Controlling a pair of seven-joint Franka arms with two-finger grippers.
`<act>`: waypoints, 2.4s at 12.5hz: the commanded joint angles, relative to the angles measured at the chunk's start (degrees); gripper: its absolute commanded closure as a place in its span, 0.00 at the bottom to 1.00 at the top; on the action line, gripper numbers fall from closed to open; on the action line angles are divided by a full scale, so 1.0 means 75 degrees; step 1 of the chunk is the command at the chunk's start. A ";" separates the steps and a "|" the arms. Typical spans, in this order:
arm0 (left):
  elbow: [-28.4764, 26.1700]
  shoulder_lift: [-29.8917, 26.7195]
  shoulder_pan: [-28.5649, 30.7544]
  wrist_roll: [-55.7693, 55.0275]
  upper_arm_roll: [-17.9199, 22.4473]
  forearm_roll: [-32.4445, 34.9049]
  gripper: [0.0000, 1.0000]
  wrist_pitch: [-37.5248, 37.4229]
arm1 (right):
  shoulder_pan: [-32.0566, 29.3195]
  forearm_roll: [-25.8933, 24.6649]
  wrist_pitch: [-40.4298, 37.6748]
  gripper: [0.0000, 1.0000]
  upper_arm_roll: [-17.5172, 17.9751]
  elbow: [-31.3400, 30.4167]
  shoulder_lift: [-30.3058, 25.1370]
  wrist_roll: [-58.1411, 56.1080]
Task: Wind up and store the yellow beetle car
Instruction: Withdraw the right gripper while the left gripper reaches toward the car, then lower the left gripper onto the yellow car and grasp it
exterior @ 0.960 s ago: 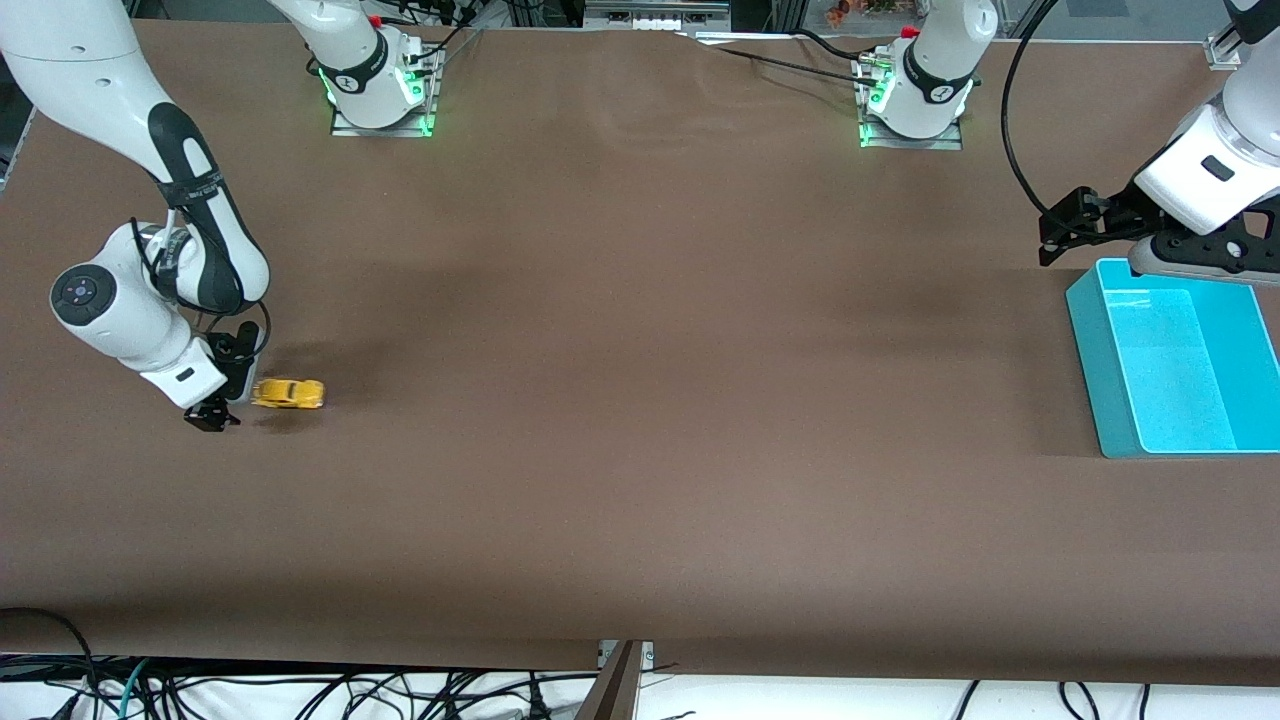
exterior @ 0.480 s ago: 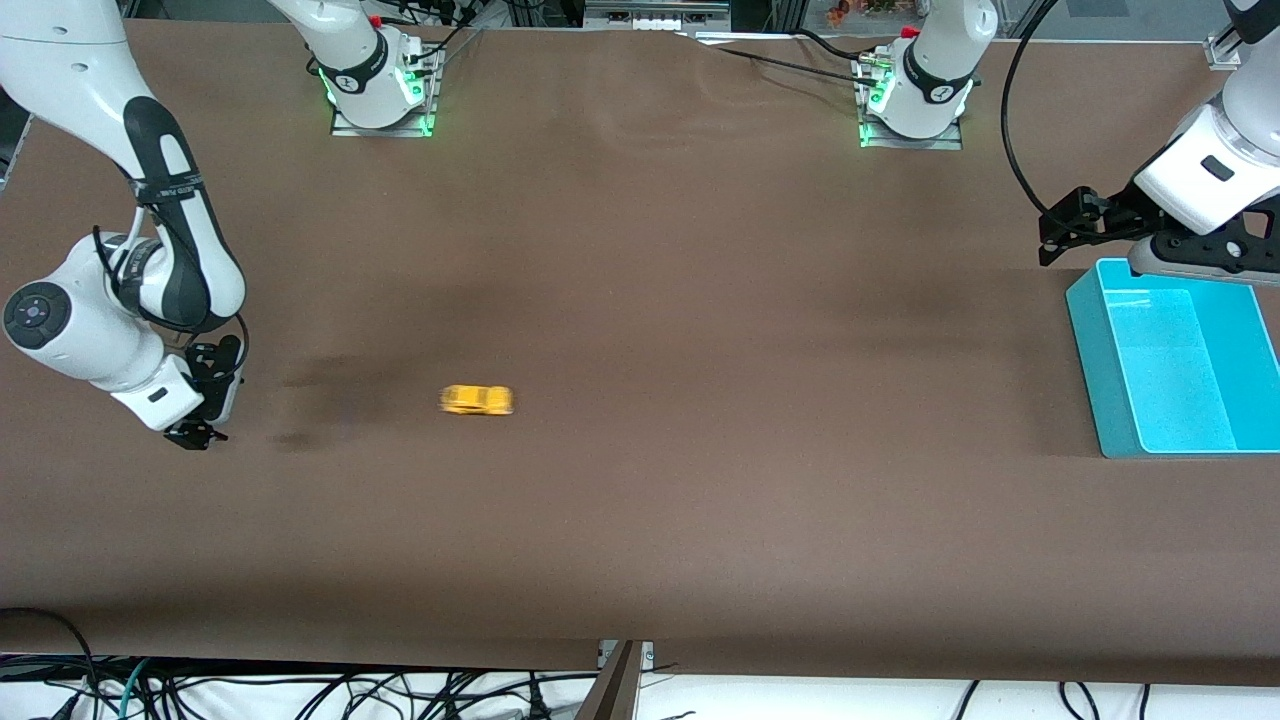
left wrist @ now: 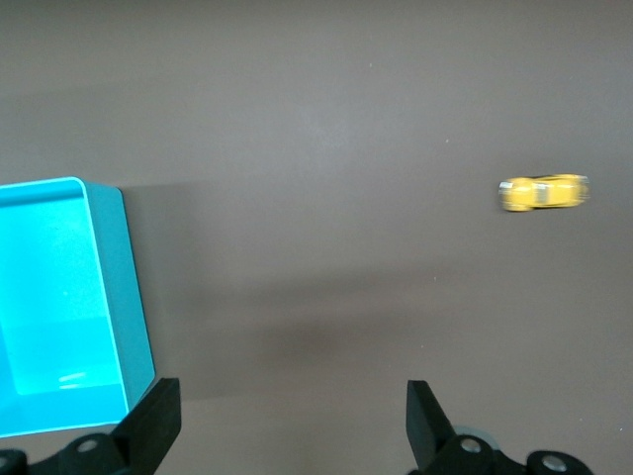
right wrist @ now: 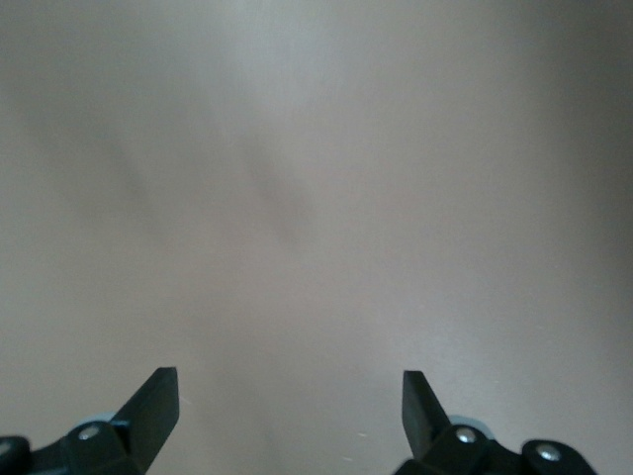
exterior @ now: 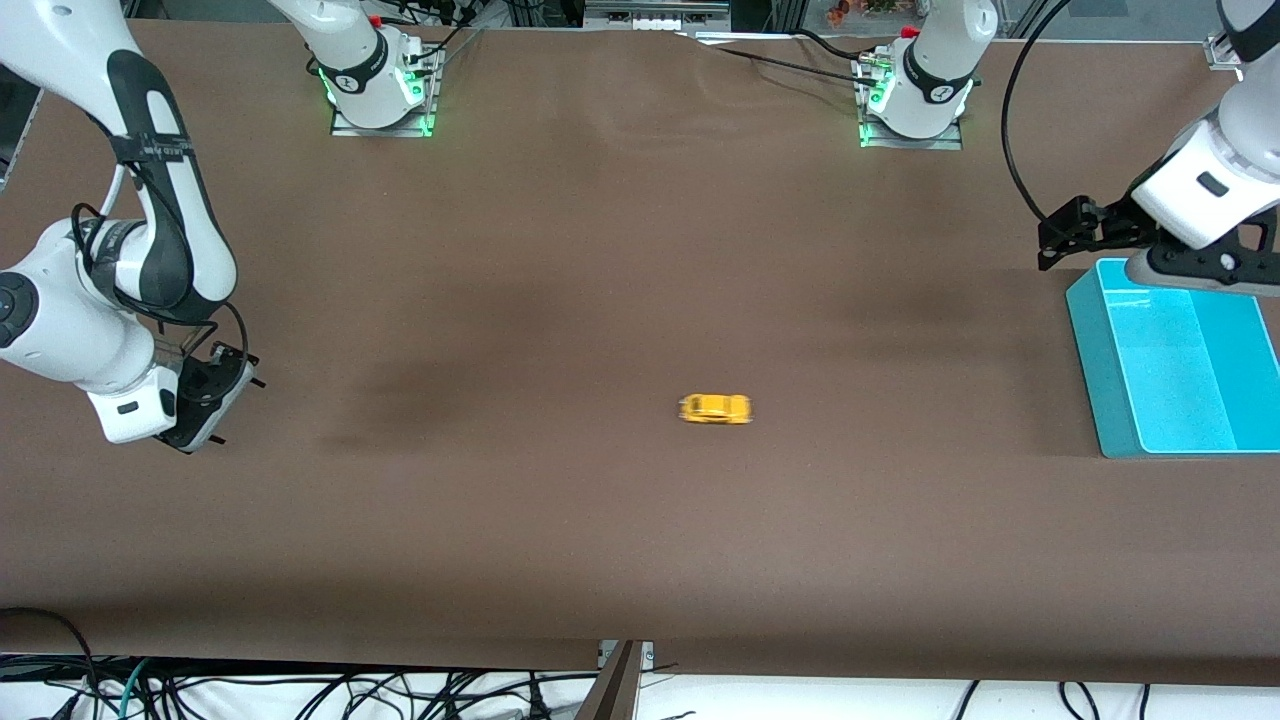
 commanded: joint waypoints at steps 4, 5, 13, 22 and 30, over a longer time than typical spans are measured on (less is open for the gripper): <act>0.0088 0.1417 0.0088 0.0079 0.0025 -0.0213 0.00 0.0520 | 0.0912 -0.0043 -0.2673 0.00 0.0065 0.1781 -0.0112 0.4674; 0.0088 0.1733 0.0088 0.0161 0.0014 -0.0144 0.00 0.0661 | 0.1041 -0.0043 -0.3130 0.00 0.0065 0.2063 -0.0159 0.5588; 0.0486 0.3762 0.0897 0.5816 0.0072 0.0206 0.00 0.1608 | 0.1089 -0.0403 -0.5193 0.00 0.0007 0.2859 -0.1273 0.7695; -0.0484 0.4912 0.0287 1.0308 -0.0022 0.1088 0.00 0.4328 | 0.0491 -0.0770 -0.5572 0.00 -0.0052 0.2981 -0.1999 0.7717; -0.1166 0.4702 0.0311 1.0931 0.0002 0.1157 0.73 0.5304 | 0.0304 -0.0443 -0.5666 0.00 -0.0052 0.2640 -0.2164 0.8081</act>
